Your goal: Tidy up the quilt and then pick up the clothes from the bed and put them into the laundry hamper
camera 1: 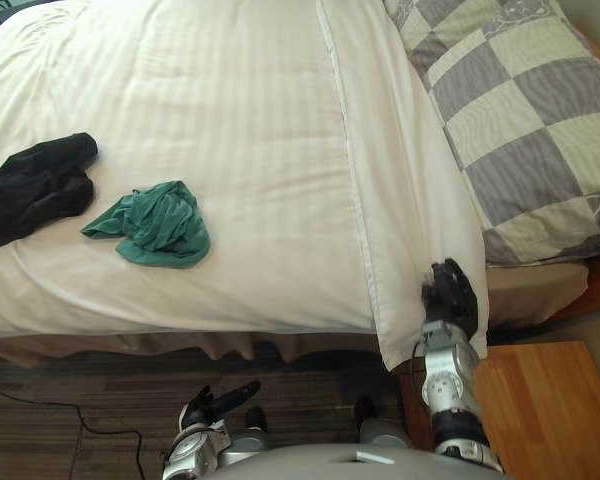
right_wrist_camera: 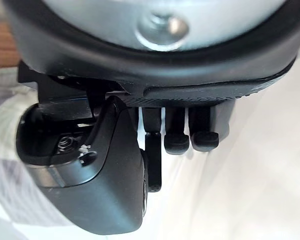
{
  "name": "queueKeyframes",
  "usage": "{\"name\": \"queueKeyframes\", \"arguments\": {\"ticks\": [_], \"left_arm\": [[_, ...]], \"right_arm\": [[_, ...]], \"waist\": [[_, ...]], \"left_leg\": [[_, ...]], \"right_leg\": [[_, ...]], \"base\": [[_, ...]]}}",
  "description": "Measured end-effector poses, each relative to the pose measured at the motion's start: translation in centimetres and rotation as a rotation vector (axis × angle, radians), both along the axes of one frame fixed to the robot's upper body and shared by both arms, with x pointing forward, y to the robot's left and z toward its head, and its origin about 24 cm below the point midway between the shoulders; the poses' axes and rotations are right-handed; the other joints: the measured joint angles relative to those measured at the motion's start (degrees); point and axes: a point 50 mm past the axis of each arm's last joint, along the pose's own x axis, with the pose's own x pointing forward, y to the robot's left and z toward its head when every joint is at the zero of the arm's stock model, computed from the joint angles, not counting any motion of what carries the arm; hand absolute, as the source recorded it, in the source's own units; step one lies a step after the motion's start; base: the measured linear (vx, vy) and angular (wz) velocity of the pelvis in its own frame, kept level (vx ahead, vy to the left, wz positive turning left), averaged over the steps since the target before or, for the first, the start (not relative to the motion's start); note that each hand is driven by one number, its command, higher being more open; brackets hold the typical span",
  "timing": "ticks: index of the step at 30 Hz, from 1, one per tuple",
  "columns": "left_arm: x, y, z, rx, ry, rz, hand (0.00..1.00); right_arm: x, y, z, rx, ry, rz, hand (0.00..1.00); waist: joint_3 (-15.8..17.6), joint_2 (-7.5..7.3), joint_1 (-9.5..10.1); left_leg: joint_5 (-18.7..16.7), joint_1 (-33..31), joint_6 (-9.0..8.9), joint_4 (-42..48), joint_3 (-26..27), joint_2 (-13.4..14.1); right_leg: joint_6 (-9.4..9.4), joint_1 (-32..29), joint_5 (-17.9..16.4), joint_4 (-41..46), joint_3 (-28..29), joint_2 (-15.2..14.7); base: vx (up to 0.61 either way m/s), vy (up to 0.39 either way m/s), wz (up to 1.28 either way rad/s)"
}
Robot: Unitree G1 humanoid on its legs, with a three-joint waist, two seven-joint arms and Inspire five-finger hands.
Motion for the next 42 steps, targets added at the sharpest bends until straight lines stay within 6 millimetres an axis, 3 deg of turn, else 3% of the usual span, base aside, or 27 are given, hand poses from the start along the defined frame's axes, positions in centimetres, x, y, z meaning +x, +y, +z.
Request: {"name": "queueKeyframes", "arguments": {"ticks": [2, 3, 8, 10, 11, 13, 17, 19, 21, 22, 23, 25, 26, 27, 28, 29, 30, 31, 32, 33, 34, 35, 36, 37, 38, 41, 42], "left_arm": [[-0.2, 0.2, 0.0, -0.001, 0.003, 0.03, 1.0], [-0.3, 0.3, 0.0, -0.002, 0.003, 0.036, 1.0], [-0.6, 0.4, -0.1, -0.015, -0.003, 0.068, 1.0], [-0.8, 0.2, -0.1, -0.023, 0.0, 0.06, 1.0], [-0.8, 0.2, -0.1, -0.024, 0.0, 0.056, 1.0], [-0.9, 0.2, -0.1, -0.024, 0.001, 0.046, 1.0], [0.2, 0.1, 0.3, 0.0, -0.037, -0.068, 1.0], [0.3, 0.0, 0.3, 0.008, -0.033, -0.099, 1.0], [0.2, 0.5, 0.4, 0.027, -0.036, -0.097, 1.0], [0.2, 0.7, 0.4, 0.031, -0.039, -0.1, 1.0], [0.4, 0.9, 0.5, 0.042, -0.048, -0.114, 1.0], [0.4, 1.3, 0.6, 0.089, -0.043, -0.166, 1.0], [0.3, 1.5, 0.6, 0.109, -0.037, -0.195, 1.0], [0.5, 1.4, 0.7, 0.107, -0.041, -0.201, 1.0], [1.2, 3.1, 1.2, 0.144, -0.047, -0.209, 1.0], [1.4, 3.7, 1.3, 0.174, -0.036, -0.238, 1.0], [1.7, 4.5, 1.5, 0.206, -0.022, -0.269, 1.0], [1.6, 4.6, 1.4, 0.206, -0.008, -0.282, 1.0], [1.6, 4.6, 1.4, 0.207, -0.003, -0.292, 1.0], [1.4, 4.5, 1.4, 0.206, 0.0, -0.309, 1.0], [1.0, 4.7, 1.3, 0.216, 0.015, -0.333, 1.0], [0.8, 4.7, 1.2, 0.22, 0.024, -0.347, 1.0], [0.5, 4.5, 1.1, 0.211, 0.038, -0.363, 1.0], [0.4, 4.4, 1.0, 0.208, 0.043, -0.371, 1.0], [0.3, 4.1, 0.9, 0.194, 0.053, -0.371, 1.0], [-0.1, 3.6, 0.7, 0.181, 0.063, -0.372, 1.0], [-0.2, 3.3, 0.5, 0.174, 0.065, -0.371, 1.0]], "right_arm": [[-1.4, -0.5, -1.4, 0.024, 0.071, -0.03, 0.0], [-2.0, -0.6, -1.8, 0.036, 0.097, -0.042, 1.0], [-8.8, 0.2, -7.1, 0.125, 0.465, -0.048, 1.0], [-12.2, 1.5, -8.9, 0.122, 0.647, 0.049, 1.0], [-12.8, 1.8, -9.1, 0.102, 0.689, 0.095, 1.0], [-12.7, 1.9, -9.1, 0.013, 0.734, 0.216, 1.0], [-11.0, 1.3, -8.6, -0.3, 0.778, 0.553, 1.0], [-10.1, 1.7, -8.7, -0.362, 0.788, 0.655, 1.0], [-9.6, 2.5, -8.8, -0.351, 0.774, 0.69, 1.0], [-9.5, 2.9, -8.9, -0.343, 0.772, 0.71, 1.0], [-9.2, 3.1, -8.9, -0.361, 0.776, 0.74, 1.0], [-9.0, 2.9, -8.9, -0.38, 0.779, 0.749, 1.0], [-9.2, 2.7, -9.0, -0.383, 0.794, 0.752, 1.0], [-9.0, 2.6, -9.0, -0.388, 0.795, 0.757, 1.0], [-9.2, 4.2, -9.5, -0.344, 0.81, 0.797, 1.0], [-9.4, 4.9, -9.6, -0.326, 0.811, 0.808, 1.0], [-9.4, 5.4, -9.7, -0.309, 0.795, 0.831, 1.0], [-9.2, 5.6, -9.6, -0.313, 0.791, 0.835, 1.0], [-9.2, 5.7, -9.6, -0.322, 0.795, 0.847, 1.0], [-8.7, 5.7, -9.5, -0.347, 0.788, 0.867, 1.0], [-8.6, 6.1, -9.4, -0.358, 0.776, 0.893, 1.0], [-8.5, 6.3, -9.4, -0.36, 0.773, 0.904, 1.0], [-8.4, 6.4, -9.4, -0.373, 0.767, 0.924, 1.0], [-8.2, 6.4, -9.3, -0.378, 0.755, 0.923, 1.0], [-8.3, 6.6, -9.2, -0.385, 0.744, 0.922, 1.0], [-7.9, 6.7, -8.9, -0.407, 0.714, 0.932, 1.0], [-7.5, 6.8, -8.8, -0.415, 0.699, 0.933, 1.0]], "waist": [[-0.17, -0.45, -0.06], [-0.25, -0.58, -0.04], [-0.68, -0.77, -0.07], [-0.93, -0.33, -0.18], [-0.98, -0.24, -0.26], [-0.97, -0.24, -0.38], [-0.89, -0.64, 0.09], [-0.91, -0.68, 0.81], [-0.95, -0.96, 0.86], [-0.97, -0.91, 0.63], [-0.98, -1.11, 0.52], [-1.03, -1.01, 0.12], [-1.19, -0.82, 0.2], [-1.33, -0.9, 0.29], [-1.12, -4.19, 1.1], [-1.67, -5.18, 0.65], [-2.23, -6.52, 0.25], [-2.25, -6.54, 0.46], [-2.55, -6.41, 0.85], [-2.62, -6.08, 0.98], [-2.63, -5.79, 0.25], [-2.64, -5.7, 0.21], [-2.58, -5.2, -0.24], [-2.59, -5.16, -0.5], [-2.52, -5.18, -0.57], [-1.93, -4.41, 0.21], [-1.43, -3.58, 0.11]], "left_leg": [[-0.83, 0.16, 0.07, 1.15, 0.46, 0.04], [-1.19, 0.22, -0.01, 1.57, 0.49, 0.08], [-2.16, 1.16, -0.33, 2.26, 1.44, 0.68], [-2.2, 1.3, -0.4, 2.26, 1.45, 0.78], [-2.2, 1.37, -0.4, 2.25, 1.48, 0.82], [-2.67, 1.82, -0.51, 2.53, 2.13, 0.75], [-10.55, -7.19, 0.72, 19.75, -2.64, 1.29], [-11.75, -8.3, 1.71, 21.86, -2.5, 1.21], [-14.58, -10.3, 2.13, 27.95, 0.76, 3.93], [-15.88, -11.88, 2.39, 33.59, 0.38, 7.62], [-16.11, -12.82, 2.06, 36.85, -0.95, 12.08], [-15.71, -12.68, 1.64, 36.67, -5.4, 17.22], [-12.89, -10.9, 1.56, 31.62, -10.1, 20.12], [-14.82, -9.86, -5.6, 29.96, -12.45, 19.17], [-17.11, -11.0, -8.97, 32.49, -12.01, 15.12], [-17.77, -12.3, -9.28, 33.55, -12.82, 14.31], [-18.4, -14.55, -9.32, 36.63, -13.41, 13.4], [-18.87, -15.16, -9.31, 37.84, -12.8, 13.22], [-18.63, -14.88, -8.79, 37.08, -11.08, 13.05], [-17.52, -14.04, -8.08, 35.08, -9.55, 12.93], [-15.51, -13.24, -7.56, 32.08, -9.27, 12.56], [-14.36, -12.6, -7.15, 30.16, -9.04, 12.22], [-11.48, -11.36, -6.16, 25.49, -9.08, 11.25], [-9.95, -10.73, -5.59, 23.14, -9.41, 10.39], [-7.05, -9.27, -4.64, 18.54, -9.98, 7.95], [-4.8, -7.82, -4.2, 14.88, -9.69, 6.57], [-3.18, -7.3, -3.2, 12.66, -9.97, 6.58]], "right_leg": [[0.04, 0.74, -0.2, -0.12, -0.01, -0.17], [0.02, 1.03, -0.31, -0.16, -0.05, -0.23], [-0.14, 1.82, -0.51, -0.16, -0.53, -0.13], [-0.07, 1.88, -0.63, -0.08, -0.63, -0.14], [-0.07, 1.89, -0.63, -0.04, -0.6, -0.14], [0.06, 1.84, -0.79, 0.38, 0.19, -0.26], [1.14, 0.68, -4.42, 6.36, -3.41, -2.5], [1.65, 0.91, -4.01, 6.34, -4.17, -3.64], [2.24, 1.5, -3.43, 5.67, -5.22, -4.64], [2.45, 1.85, -3.32, 6.05, -5.67, -5.27], [3.06, 1.78, -2.99, 6.61, -5.47, -6.31], [4.02, 1.41, -2.46, 7.71, -5.27, -7.87], [5.6, 0.78, -1.68, 8.44, -4.59, -9.18], [6.29, 0.28, -1.4, 8.4, -3.72, -10.24], [6.38, -0.32, -0.71, 7.22, -1.95, -13.49], [6.63, -0.32, -0.41, 7.25, -1.9, -12.99], [4.39, -0.49, 3.42, 7.14, -4.24, -13.31], [1.31, -1.55, 7.85, 7.15, -3.57, -13.19], [-3.88, -3.02, 12.24, 6.48, -3.91, -12.88], [-4.93, -3.98, 13.61, 6.16, -5.36, -11.87], [-1.09, -4.11, 9.5, 9.9, -5.59, -7.22], [-0.63, -4.13, 6.05, 11.86, -6.26, -4.87], [-0.89, -4.17, -1.38, 16.46, -5.33, 0.63], [-1.64, -4.05, -4.18, 17.97, -5.07, 2.99], [-3.78, -2.0, -7.48, 15.38, -6.77, 5.48], [-5.0, 1.82, -8.39, 7.78, -6.98, 4.69], [-4.91, 1.87, -8.03, 6.75, -7.32, 4.86]], "base": [[0.06, 0.005, -0.02], [0.07, -0.002, -0.03], [0.03, -0.009, -0.06], [0.0, 0.0, 0.0], [-0.01, -0.013, -0.08], [-0.05, 0.001, -0.15], [-0.09, 0.01, 0.46], [-0.03, 0.108, 0.4], [-0.02, 0.161, 0.28], [0.0, 0.181, 0.23], [0.0, 0.292, 0.17], [-0.03, 0.41, 0.08], [-0.07, 0.526, -0.01], [-0.12, 0.732, -0.2], [-0.11, 0.494, -0.16], [-0.09, 0.507, 0.01], [-0.06, 0.324, 0.05], [-0.13, 0.461, -0.17], [-0.18, 0.498, -0.53], [-0.19, 0.486, -0.41], [-0.11, 0.303, -0.25], [-0.07, 0.229, 0.09], [-0.02, 0.136, 0.23], [-0.01, 0.096, 0.49], [0.0, 0.007, 0.39], [-0.05, -0.023, 0.17], [-0.08, -0.076, 0.2]]}}
